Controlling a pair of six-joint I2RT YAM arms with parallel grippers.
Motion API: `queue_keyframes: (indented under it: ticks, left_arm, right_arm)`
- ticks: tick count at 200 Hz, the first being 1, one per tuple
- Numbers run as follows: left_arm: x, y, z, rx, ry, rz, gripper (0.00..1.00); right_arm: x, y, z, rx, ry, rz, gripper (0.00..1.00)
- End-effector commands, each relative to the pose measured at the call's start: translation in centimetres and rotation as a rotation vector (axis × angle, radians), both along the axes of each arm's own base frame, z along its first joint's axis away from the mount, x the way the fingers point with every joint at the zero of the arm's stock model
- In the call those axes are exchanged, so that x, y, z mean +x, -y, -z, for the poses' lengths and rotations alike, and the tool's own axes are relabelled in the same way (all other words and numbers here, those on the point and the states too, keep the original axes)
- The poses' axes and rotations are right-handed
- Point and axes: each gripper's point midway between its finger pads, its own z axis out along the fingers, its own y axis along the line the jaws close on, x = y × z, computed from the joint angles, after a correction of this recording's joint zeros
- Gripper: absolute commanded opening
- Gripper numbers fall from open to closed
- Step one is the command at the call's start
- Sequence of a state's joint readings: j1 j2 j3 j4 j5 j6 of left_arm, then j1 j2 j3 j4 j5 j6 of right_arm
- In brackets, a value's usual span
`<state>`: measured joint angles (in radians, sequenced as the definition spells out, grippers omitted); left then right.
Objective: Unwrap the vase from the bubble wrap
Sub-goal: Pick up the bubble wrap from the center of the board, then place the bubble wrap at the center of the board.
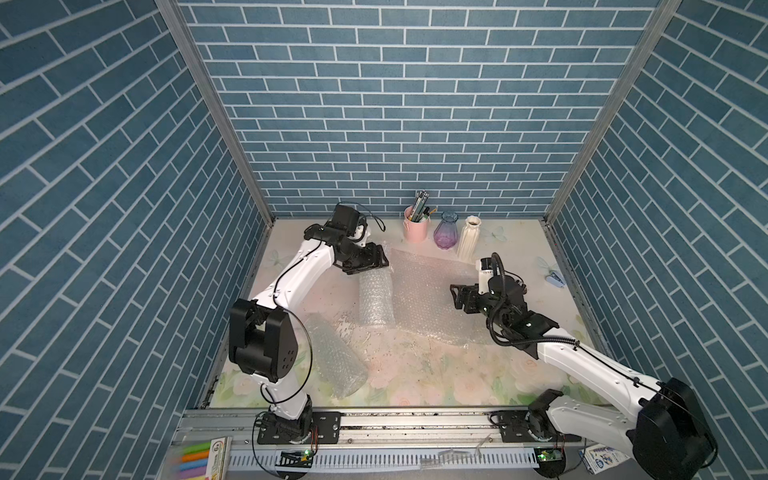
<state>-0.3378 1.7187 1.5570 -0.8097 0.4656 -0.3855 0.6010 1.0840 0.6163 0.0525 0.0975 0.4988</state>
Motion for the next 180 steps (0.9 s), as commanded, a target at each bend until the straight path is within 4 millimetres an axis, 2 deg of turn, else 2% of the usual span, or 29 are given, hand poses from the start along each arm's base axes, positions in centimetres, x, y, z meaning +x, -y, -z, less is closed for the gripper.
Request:
queue_keyframes:
  ticks: [1, 48, 73, 126, 180]
  left_arm:
    - [-0.4, 3.0, -0.9, -0.082, 0.011, 0.04, 0.68]
    - [-1.1, 7.7, 1.3, -0.087, -0.041, 0.1, 0.68]
    - [-1.1, 9.5, 2.4, -0.109, -0.068, 0.102, 0.68]
    - [-0.4, 11.6, 5.0, -0.102, -0.117, 0.089, 0.68]
    - [0.8, 12.3, 6.7, -0.04, -0.164, 0.118, 0.68]
  right_arm:
    - [-0.8, 2.0, 1.8, 0.016, -0.072, 0.08, 0.85]
    - [-1.1, 3.5, 2.6, 0.033, -0.108, 0.111, 0.85]
    - [-1.1, 3.7, 2.9, 0.034, -0.116, 0.109, 0.85]
    - [-0.9, 3.9, 3.7, 0.027, -0.123, 0.104, 0.85]
    - [-0.9, 4.3, 4.5, 0.012, -0.131, 0.105, 0.85]
